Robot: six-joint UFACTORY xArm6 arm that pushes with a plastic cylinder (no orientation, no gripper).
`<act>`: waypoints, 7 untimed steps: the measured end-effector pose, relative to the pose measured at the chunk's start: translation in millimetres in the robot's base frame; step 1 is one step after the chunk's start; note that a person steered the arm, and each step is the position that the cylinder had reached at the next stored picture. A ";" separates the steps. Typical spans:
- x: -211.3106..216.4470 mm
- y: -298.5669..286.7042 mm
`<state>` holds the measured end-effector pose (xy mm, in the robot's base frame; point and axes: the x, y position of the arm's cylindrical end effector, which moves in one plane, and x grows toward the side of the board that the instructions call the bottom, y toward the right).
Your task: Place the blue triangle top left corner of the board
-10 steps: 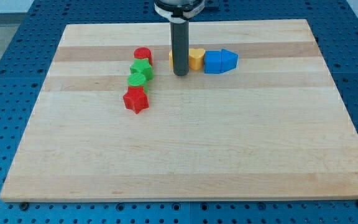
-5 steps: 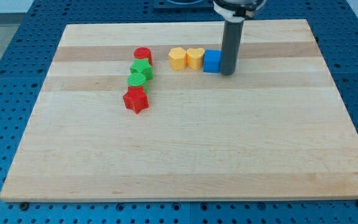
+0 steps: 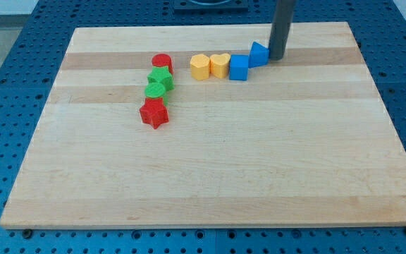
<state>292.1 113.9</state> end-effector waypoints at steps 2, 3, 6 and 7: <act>11.3 -13.1; 18.1 -17.2; 2.9 -84.3; -10.2 -98.2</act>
<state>282.0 15.7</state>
